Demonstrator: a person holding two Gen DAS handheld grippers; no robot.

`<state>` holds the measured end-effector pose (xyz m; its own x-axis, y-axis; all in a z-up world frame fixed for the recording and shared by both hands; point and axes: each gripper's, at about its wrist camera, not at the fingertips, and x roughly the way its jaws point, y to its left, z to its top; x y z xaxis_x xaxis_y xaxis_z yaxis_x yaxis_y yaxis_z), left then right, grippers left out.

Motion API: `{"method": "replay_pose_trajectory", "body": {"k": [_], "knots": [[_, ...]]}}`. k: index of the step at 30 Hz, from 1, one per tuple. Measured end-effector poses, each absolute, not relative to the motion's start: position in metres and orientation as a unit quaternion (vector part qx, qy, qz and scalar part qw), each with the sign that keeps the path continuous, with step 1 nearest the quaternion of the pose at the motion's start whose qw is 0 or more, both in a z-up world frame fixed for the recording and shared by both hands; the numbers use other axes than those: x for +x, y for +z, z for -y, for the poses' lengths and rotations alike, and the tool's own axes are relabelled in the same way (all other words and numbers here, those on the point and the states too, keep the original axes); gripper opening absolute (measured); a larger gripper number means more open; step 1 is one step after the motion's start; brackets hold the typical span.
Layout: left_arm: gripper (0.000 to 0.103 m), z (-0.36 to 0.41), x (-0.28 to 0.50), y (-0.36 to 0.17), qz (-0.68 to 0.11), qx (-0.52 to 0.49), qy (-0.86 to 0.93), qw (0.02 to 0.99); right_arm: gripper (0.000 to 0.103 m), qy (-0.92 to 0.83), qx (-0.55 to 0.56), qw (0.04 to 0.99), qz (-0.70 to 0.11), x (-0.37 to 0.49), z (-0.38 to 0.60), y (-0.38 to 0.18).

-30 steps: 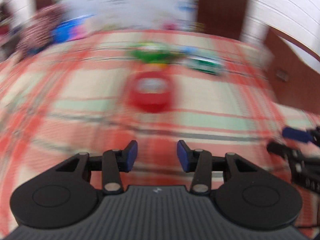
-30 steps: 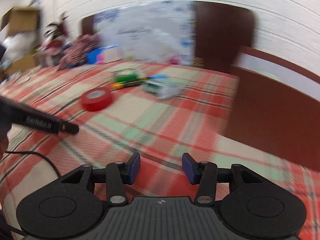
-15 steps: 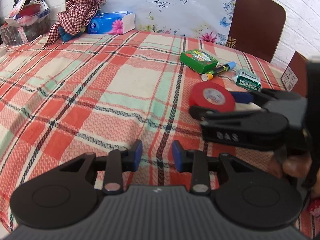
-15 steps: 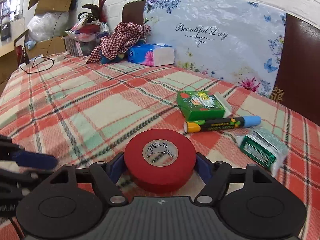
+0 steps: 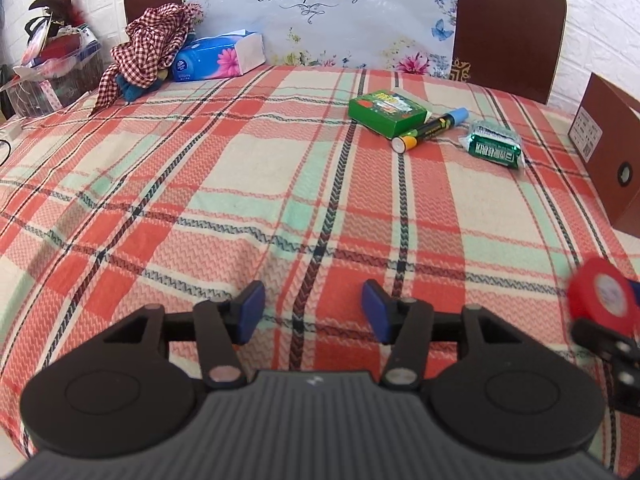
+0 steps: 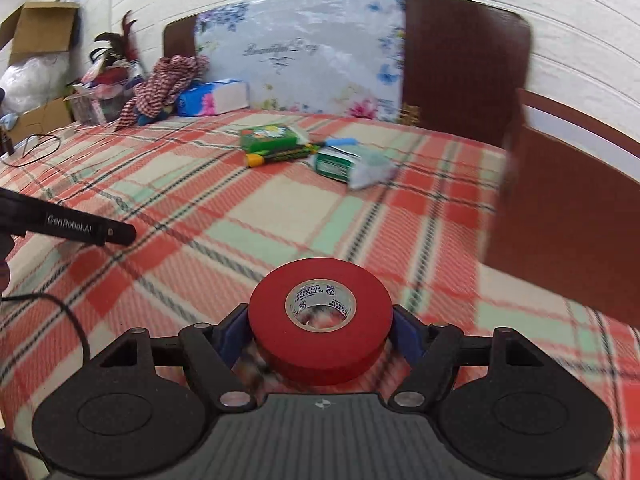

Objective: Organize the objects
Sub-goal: 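Lower the right gripper onto the red tape and grasp its rim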

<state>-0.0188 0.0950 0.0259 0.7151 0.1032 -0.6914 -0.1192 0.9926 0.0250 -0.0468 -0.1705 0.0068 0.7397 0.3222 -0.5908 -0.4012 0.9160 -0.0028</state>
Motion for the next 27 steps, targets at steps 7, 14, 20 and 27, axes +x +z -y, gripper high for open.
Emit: {"method": "replay_pose_trajectory", "body": {"k": [7, 14, 20, 27], "knots": [[0.07, -0.091, -0.02, 0.026, -0.38, -0.007, 0.076, 0.922, 0.072, 0.165, -0.045, 0.939, -0.3, -0.066, 0.193, 0.006], [0.071, -0.089, -0.019, 0.027, -0.388, -0.004, 0.08, 0.918, 0.074, 0.164, -0.041, 0.938, -0.302, -0.071, 0.197, 0.007], [0.072, -0.084, -0.013, 0.029, -0.397, -0.001, 0.087, 0.914, 0.076, 0.161, -0.037, 0.94, -0.3, -0.081, 0.203, 0.007], [0.07, -0.069, -0.007, 0.034, -0.413, -0.004, 0.06, 0.909, 0.076, 0.161, -0.033, 0.94, -0.299, -0.082, 0.206, 0.006]]}}
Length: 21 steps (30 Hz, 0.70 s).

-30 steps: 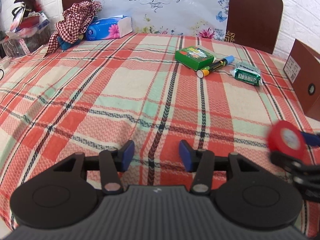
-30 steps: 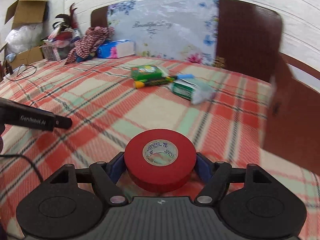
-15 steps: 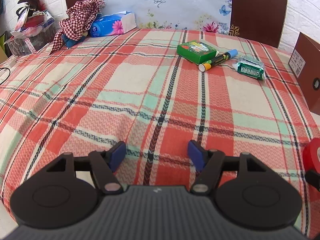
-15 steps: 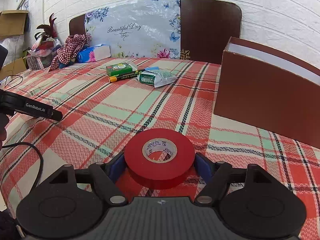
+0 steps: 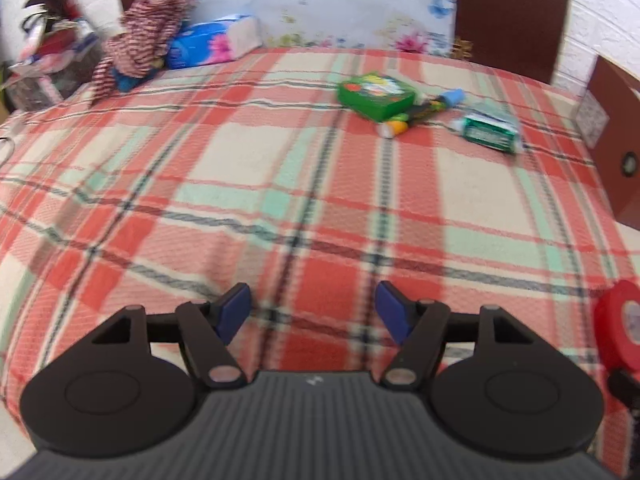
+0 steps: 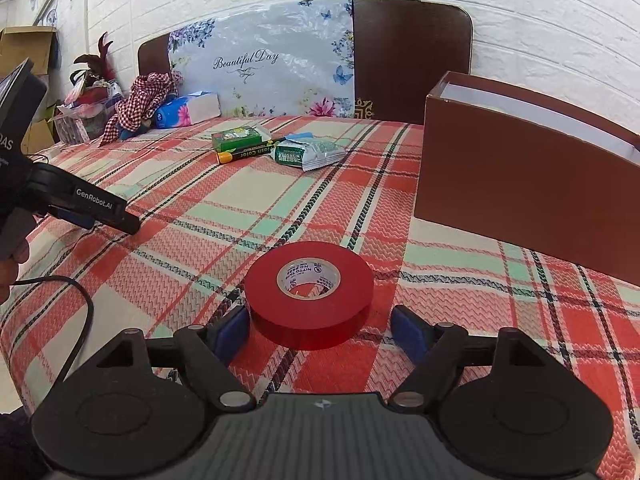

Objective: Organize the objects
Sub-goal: 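Lower the right gripper onto the red tape and grasp its rim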

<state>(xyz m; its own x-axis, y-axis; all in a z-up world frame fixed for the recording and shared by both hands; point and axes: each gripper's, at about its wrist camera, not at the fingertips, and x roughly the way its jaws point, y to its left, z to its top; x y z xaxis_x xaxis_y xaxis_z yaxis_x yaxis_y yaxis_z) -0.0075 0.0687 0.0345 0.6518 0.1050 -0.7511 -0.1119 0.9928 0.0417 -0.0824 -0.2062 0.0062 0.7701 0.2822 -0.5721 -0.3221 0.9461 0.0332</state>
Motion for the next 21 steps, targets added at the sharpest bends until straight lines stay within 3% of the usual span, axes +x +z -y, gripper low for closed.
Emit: {"method": "replay_pose_trajectory", "body": {"k": [11, 13, 18, 21], "knots": [[0.064, 0.016, -0.011, 0.062, -0.428, -0.069, -0.182, 0.883, 0.077, 0.157, -0.035, 0.941, -0.297, -0.085, 0.211, 0.006], [0.053, 0.033, -0.012, 0.062, -0.433, -0.061, -0.207, 0.875, 0.078, 0.157, -0.04, 0.941, -0.296, -0.086, 0.209, 0.005], [0.044, 0.058, -0.009, 0.045, -0.468, -0.043, -0.235, 0.851, 0.082, 0.159, -0.047, 0.941, -0.296, -0.083, 0.206, 0.004], [0.043, 0.056, -0.01, 0.042, -0.464, -0.056, -0.233, 0.853, 0.073, 0.165, -0.051, 0.94, -0.295, -0.082, 0.203, 0.004]]}}
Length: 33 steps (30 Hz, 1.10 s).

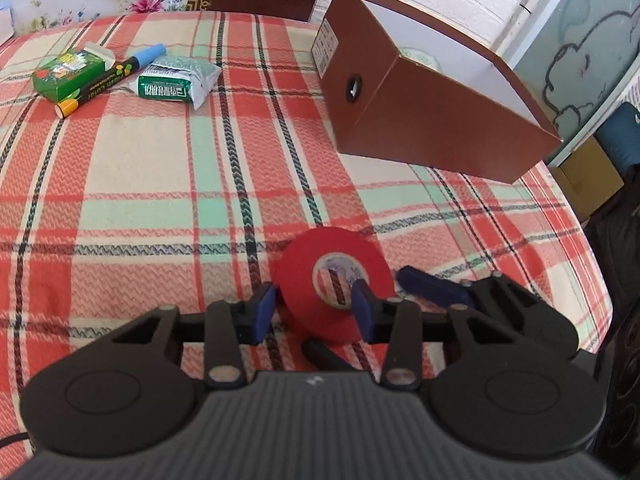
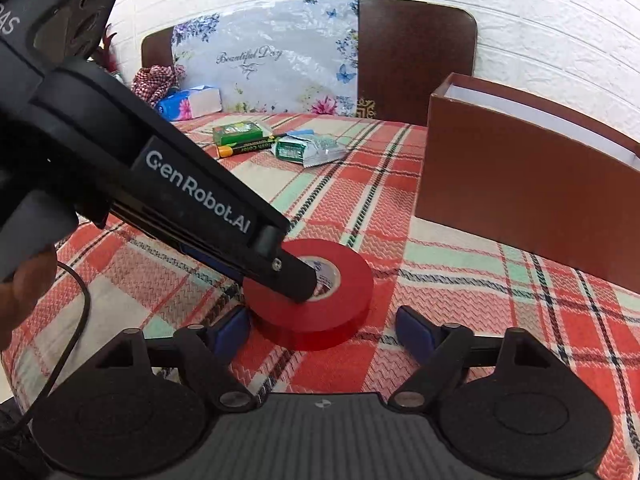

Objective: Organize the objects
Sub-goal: 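Lower the right gripper onto the red tape and grasp its rim, then carry the red tape into the brown box and open the right gripper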

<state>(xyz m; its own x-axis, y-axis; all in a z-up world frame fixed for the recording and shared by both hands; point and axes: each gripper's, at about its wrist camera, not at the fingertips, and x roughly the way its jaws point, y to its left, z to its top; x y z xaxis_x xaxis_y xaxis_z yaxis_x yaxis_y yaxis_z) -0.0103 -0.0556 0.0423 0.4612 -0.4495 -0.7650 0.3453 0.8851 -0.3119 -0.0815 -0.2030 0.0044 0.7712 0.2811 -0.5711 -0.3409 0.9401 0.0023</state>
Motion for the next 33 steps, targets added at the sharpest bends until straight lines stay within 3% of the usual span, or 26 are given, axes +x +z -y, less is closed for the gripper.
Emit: {"method": "replay_pose_trajectory", "body": {"k": [1, 2, 10, 18, 24, 26, 33], "knots": [[0.041, 0.052, -0.009, 0.042, -0.466, -0.064, -0.232, 0.852, 0.065, 0.175, -0.051, 0.939, -0.292, -0.082, 0.202, 0.005], [0.04, 0.049, -0.008, 0.042, -0.467, -0.073, -0.23, 0.85, 0.065, 0.174, -0.056, 0.94, -0.29, -0.083, 0.2, 0.006], [0.039, 0.088, -0.007, 0.051, -0.465, -0.036, -0.278, 0.84, 0.066, 0.125, -0.034, 0.946, -0.297, -0.093, 0.229, 0.015], [0.039, 0.185, -0.008, 0.054, -0.461, 0.009, -0.376, 0.804, 0.066, 0.026, 0.0, 0.951, -0.309, -0.114, 0.307, 0.023], [0.045, 0.209, -0.004, 0.047, -0.466, 0.01, -0.387, 0.796, 0.07, 0.014, 0.006, 0.954, -0.301, -0.115, 0.326, 0.014], [0.037, 0.208, -0.001, 0.055, -0.459, 0.012, -0.374, 0.806, 0.069, 0.009, 0.002, 0.959, -0.284, -0.115, 0.322, 0.018], [0.037, 0.224, 0.021, 0.139, -0.348, 0.026, -0.398, 0.848, 0.068, -0.001, -0.015, 0.991, -0.134, -0.094, 0.343, 0.067]]}}
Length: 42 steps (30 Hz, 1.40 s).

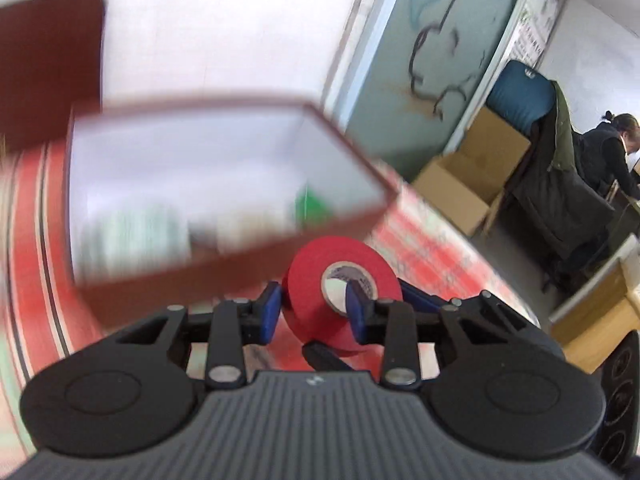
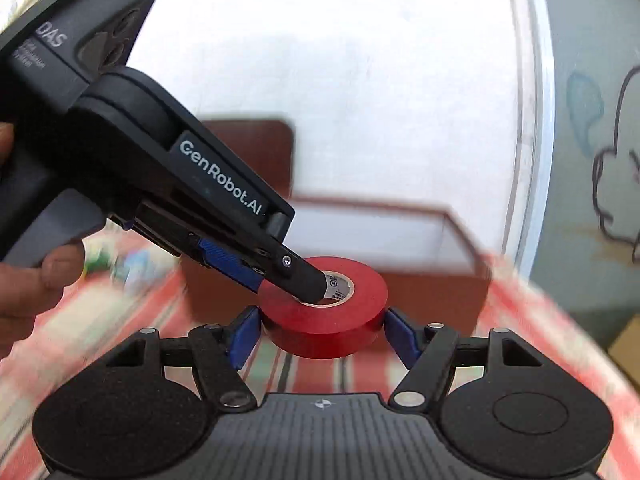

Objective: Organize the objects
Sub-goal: 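Carry the red tape into the brown box and open the right gripper, then move the right gripper to the green mint packet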

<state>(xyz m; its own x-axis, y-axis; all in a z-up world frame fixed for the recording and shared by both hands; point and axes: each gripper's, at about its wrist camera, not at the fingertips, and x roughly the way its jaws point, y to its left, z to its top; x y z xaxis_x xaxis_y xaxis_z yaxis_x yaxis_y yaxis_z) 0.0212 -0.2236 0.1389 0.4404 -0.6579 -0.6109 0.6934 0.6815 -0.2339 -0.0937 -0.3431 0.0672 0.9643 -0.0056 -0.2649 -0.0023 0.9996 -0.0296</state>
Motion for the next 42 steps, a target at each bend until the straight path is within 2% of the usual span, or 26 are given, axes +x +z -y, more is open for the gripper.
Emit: {"method": "replay_pose_trajectory", "body": {"k": [4, 8, 10, 12, 16, 21, 24, 27, 34, 39, 42], "knots": [[0.037, 0.25, 0.057, 0.156, -0.319, 0.035, -0.377, 0.869, 0.068, -0.001, 0.013, 0.993, -0.121, -0.041, 0.366, 0.083], [0.037, 0.267, 0.099, 0.147, -0.323, 0.019, -0.354, 0.877, 0.069, -0.01, 0.012, 0.992, -0.128, 0.01, 0.379, 0.075], [0.037, 0.274, 0.114, 0.137, -0.336, 0.018, -0.333, 0.881, 0.068, -0.025, -0.008, 0.987, -0.156, 0.032, 0.379, 0.063], [0.037, 0.274, 0.118, 0.128, -0.358, 0.016, -0.316, 0.878, 0.068, -0.034, 0.004, 0.987, -0.158, 0.034, 0.382, 0.062], [0.042, 0.25, 0.086, 0.13, -0.333, 0.008, -0.341, 0.879, 0.068, -0.029, -0.009, 0.992, -0.119, -0.004, 0.37, 0.065], [0.042, 0.206, 0.033, 0.137, -0.305, -0.003, -0.362, 0.881, 0.07, -0.026, 0.031, 0.994, -0.102, -0.071, 0.344, 0.06], [0.044, 0.169, 0.012, 0.129, -0.311, -0.013, -0.353, 0.882, 0.07, 0.006, 0.057, 0.987, -0.15, -0.108, 0.316, 0.057], [0.044, 0.126, 0.005, 0.104, -0.338, -0.012, -0.308, 0.889, 0.07, 0.048, 0.049, 0.975, -0.21, -0.108, 0.291, 0.043], [0.044, 0.003, 0.021, 0.04, -0.407, -0.029, -0.097, 0.908, 0.069, 0.151, -0.034, 0.947, -0.281, -0.056, 0.222, 0.023], [0.042, -0.064, 0.016, 0.029, -0.367, -0.047, -0.039, 0.928, 0.066, 0.196, -0.061, 0.938, -0.279, -0.001, 0.173, 0.016], [0.042, -0.074, 0.008, 0.024, -0.337, -0.055, -0.06, 0.938, 0.067, 0.192, -0.028, 0.943, -0.271, 0.04, 0.156, 0.02]]}}
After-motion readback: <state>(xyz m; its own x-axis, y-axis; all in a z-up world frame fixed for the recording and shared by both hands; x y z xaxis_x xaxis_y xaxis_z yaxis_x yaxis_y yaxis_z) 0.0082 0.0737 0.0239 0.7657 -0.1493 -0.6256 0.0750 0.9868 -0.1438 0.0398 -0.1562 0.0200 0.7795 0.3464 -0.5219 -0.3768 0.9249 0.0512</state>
